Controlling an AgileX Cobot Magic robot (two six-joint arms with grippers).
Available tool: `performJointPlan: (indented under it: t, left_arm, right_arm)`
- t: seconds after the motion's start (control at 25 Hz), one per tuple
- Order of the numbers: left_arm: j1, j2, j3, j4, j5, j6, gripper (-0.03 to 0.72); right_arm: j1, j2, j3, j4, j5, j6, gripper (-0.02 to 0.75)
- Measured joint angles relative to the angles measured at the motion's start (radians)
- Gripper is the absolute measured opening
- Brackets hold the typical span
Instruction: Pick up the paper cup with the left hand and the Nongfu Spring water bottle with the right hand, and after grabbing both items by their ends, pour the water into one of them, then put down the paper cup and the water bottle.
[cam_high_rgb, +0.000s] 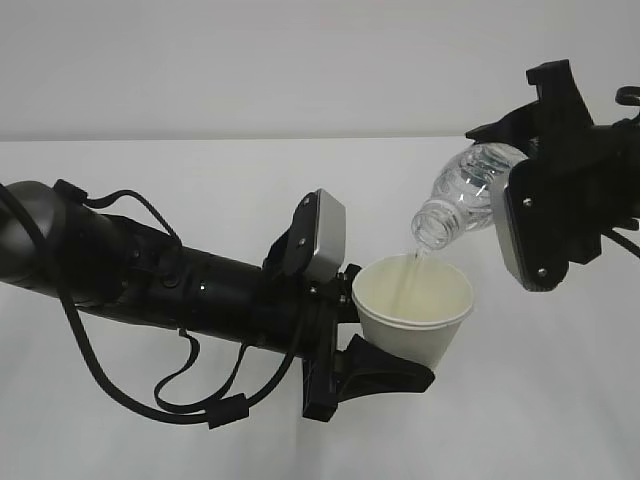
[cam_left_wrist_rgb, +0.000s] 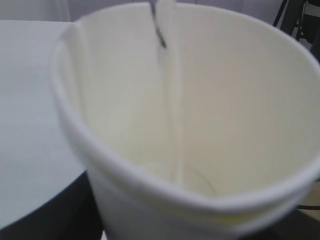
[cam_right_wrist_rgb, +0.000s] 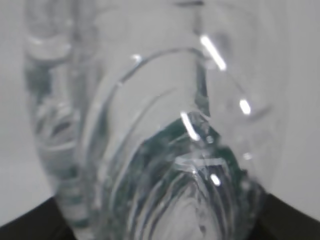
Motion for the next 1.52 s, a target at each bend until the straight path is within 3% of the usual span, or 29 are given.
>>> performJointPlan:
  t: [1.52]
  left_arm:
    - [0.0,0.0,0.0,0.044,-0.015,-0.023,0.449]
  right_arm:
    - [0.0,0.0,0.0,0.0,-0.021,-0.019,0.449]
